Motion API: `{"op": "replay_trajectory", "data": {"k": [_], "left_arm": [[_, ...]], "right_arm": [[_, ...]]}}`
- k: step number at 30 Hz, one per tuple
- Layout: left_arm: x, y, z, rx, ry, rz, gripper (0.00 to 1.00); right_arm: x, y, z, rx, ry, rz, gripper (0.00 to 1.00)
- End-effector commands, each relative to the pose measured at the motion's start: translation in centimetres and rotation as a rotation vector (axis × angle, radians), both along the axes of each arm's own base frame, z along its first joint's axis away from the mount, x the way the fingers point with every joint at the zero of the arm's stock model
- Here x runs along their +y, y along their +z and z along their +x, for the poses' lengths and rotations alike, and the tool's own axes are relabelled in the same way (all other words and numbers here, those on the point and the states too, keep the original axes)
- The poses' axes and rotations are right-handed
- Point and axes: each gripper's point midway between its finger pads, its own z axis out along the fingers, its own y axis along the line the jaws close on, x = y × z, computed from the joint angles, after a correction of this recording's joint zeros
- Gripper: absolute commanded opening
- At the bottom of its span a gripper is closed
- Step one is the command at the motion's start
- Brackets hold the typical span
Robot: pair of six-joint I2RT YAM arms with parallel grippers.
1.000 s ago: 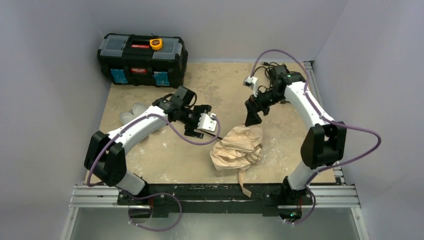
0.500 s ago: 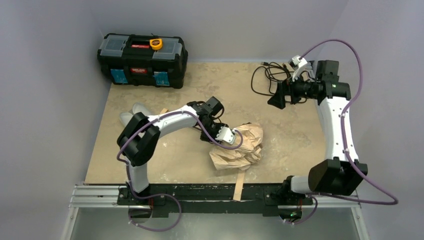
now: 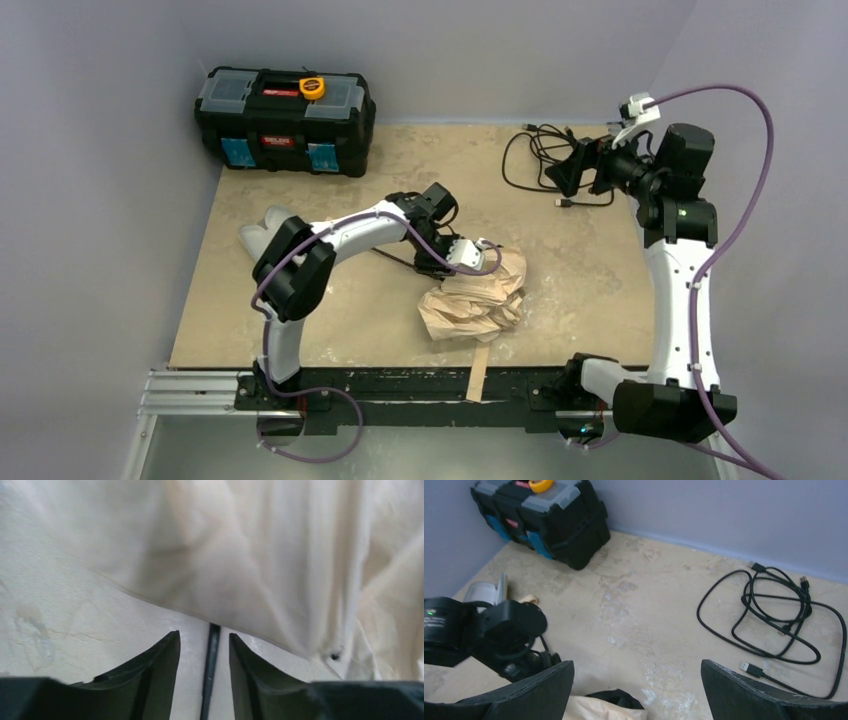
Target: Open the umbrella
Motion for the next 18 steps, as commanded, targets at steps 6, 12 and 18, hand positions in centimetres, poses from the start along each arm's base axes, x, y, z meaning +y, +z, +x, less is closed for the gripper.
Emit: {"op": "replay_trajectory", "data": {"k": [6,12,18], "left_arm": [[-0.2,-0.4,-0.6,0.005,-0.033,0.032,0.60],[1.7,1.0,-0.7,0.011,0.014,0.009,0.63],[0.8,-1.5,1.7,-0.087,0.041,0.088,0.60]], "right_arm": [[1.0,4.2,0.4,-0.039,0.039,0.076,0.99],[1.6,3.5,-0.8,-0.030,0.066,0.085,0.99],[1.6,2.2,-0.7,0.007,0.067,0.094,0.99]]}}
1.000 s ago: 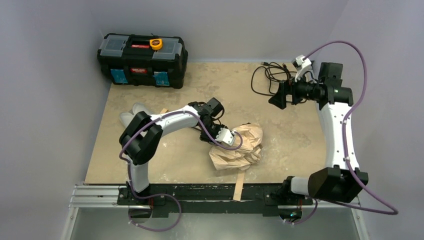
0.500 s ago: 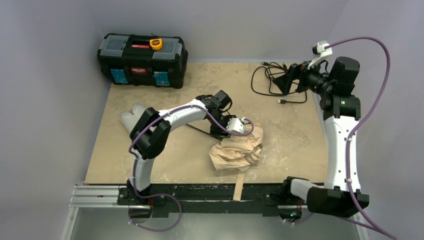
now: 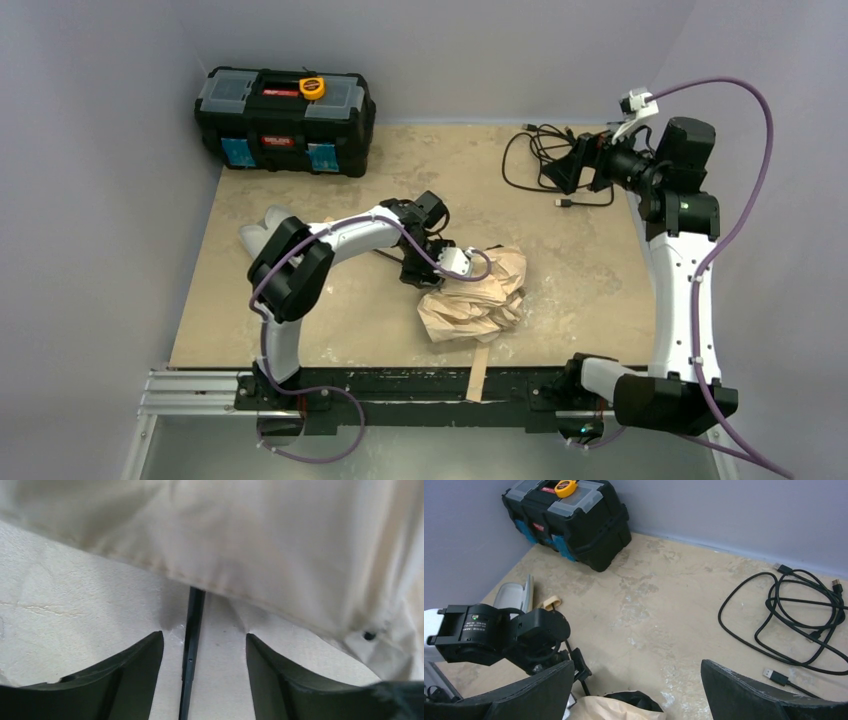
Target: Open the umbrella
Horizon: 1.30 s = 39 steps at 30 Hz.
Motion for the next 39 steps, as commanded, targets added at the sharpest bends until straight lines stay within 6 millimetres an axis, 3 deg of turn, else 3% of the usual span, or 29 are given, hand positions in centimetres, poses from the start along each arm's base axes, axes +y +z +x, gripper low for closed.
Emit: {"op": "replay_trajectory", "data": {"k": [1,3,6,7,8,10,15,18,23,26,28,29,34,36,39], "left_arm": [[-1.9,-0.2,2.1,-0.103,-0.003,0.036,0.55],[-2.6,-0.6,2.3,-0.104,-0.004,0.054,0.42],[-3.6,-0.7,2.0,-0.109,-0.011,0.034,0.14],[-4.1,-0.3,1.9,-0.094,0.016,0.016,0.03],[-4.9,0.7,1.8,-0.068,0.060,-0.015,0.00],[-6.7,4.0,1.6,0.034,0.160,-0.109,0.00],[-11.2,18.8,4.2,0.280,0.420,-0.493,0.00],[-12.1,26.7,6.3,0.368,0.526,-0.709,0.00],[-10.8,34.9,10.7,0.522,0.716,-0.988,0.00],[-9.3,37.4,13.0,0.579,0.813,-1.098,0.00],[-8.8,39.2,13.6,0.567,0.821,-1.170,0.00],[-8.7,40.5,13.6,0.548,0.800,-1.217,0.00],[-8.1,45.9,13.3,0.532,0.764,-1.384,0.00],[-8.3,47.2,13.0,0.533,0.758,-1.423,0.00],[-8.3,48.5,13.1,0.538,0.794,-1.474,0.00]], "right_arm": [[0.4,0.0,-0.5,0.009,0.017,0.023,0.99],[0.6,0.9,-0.4,0.013,0.005,0.062,0.99],[1.3,2.8,-0.5,0.013,0.021,0.129,0.99],[1.5,3.4,-0.5,0.006,0.029,0.144,0.99],[1.6,4.2,-0.5,-0.007,0.034,0.159,0.99],[1.7,6.8,-0.6,-0.069,0.032,0.182,0.98],[1.5,18.7,-2.9,-0.432,-0.034,0.295,0.97],[1.5,21.5,-4.0,-0.527,-0.040,0.287,0.94],[1.9,20.7,-5.8,-0.558,-0.013,0.238,0.93],[2.4,21.4,-8.0,-0.629,0.009,0.208,0.92],[3.3,20.3,-8.9,-0.591,0.061,0.222,0.86],[3.5,19.0,-8.9,-0.537,0.076,0.230,0.84],[4.6,7.5,-8.2,-0.155,0.142,0.246,0.79],[5.4,4.7,-8.1,-0.094,0.164,0.255,0.79],[7.9,3.1,-7.3,-0.078,0.173,0.265,0.81]]}}
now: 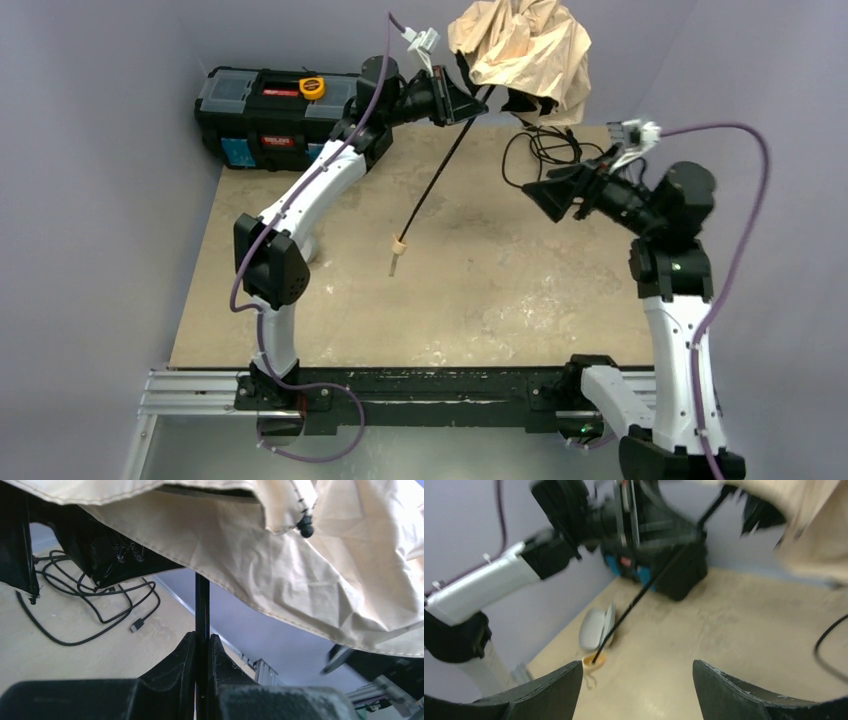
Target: Open the umbrella
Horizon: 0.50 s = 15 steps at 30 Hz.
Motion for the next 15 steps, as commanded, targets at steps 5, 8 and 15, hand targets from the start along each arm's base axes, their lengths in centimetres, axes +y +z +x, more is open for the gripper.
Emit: {"op": "replay_trajectory", "data": {"k": [5,8,15], "left_arm": [[1.0,14.2,-3.7,-0.211,0.105,-0.292,0.00],[0.7,15.0,-3.9,-0.215,0.126,-0.322,0.00],[0.7,16.4,-5.3,-0.244,0.152,-0.368,0.00]], "right_arm": [[5.7,-4.0,4.0,0.132,0.070,0.085,0.86],[8.2,-3.1,5.5,0.099,0.089,0.117,0.90],[11.9,-3.6,8.1,0.126,0.092,0.192,0.84]]}}
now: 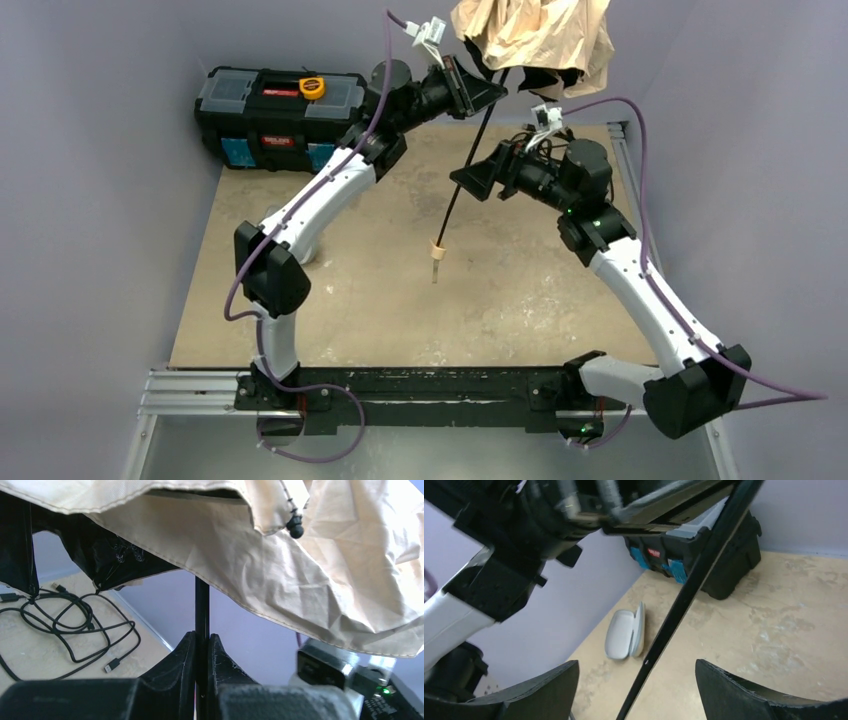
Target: Open the umbrella
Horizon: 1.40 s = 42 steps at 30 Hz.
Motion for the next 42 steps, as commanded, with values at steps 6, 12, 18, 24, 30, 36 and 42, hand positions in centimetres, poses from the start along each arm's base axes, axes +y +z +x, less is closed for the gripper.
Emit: {"op": "replay_trajectory", "data": {"k": [6,12,18,24,30,36,42], "left_arm": [[4.1,10.6,-3.9,-0.215,0.076,-0.174,0.00],[6.7,8.2,-5.6,-0.310,-0.007,-0.051,0.51],[13.2,0.3,-8.7,-0.706,0.022,0.454,0.96],[14.9,-5.9,-14.0,-1.511,-0.110,0.937,0.97],[10.6,-5.0,-13.5,-1.952,-0.096,1.056,0.97],[7.0,-8.1,-11.7,-2.107,-0.153,1.106,0.97],[4.9,-8.7,-9.1,-2.195,-0.082,1.160,0.92]], "right_arm": [[2.4,2.2,1.0,-0.067,0.059,0.103,0.25],[1.3,3.7,-2.2,-0.114,0.126,0.048,0.00],[0.0,2.3,-4.9,-0.035,0.171,0.043,0.00],[1.0,-0.2,-7.2,0.142,0.370,0.081,0.00],[1.4,-2.3,-8.2,0.260,0.460,0.081,0.00],[1.7,-2.4,-9.6,0.336,0.544,0.111,0.00],[1.9,-3.8,-11.4,0.417,0.593,0.093,0.00]]}}
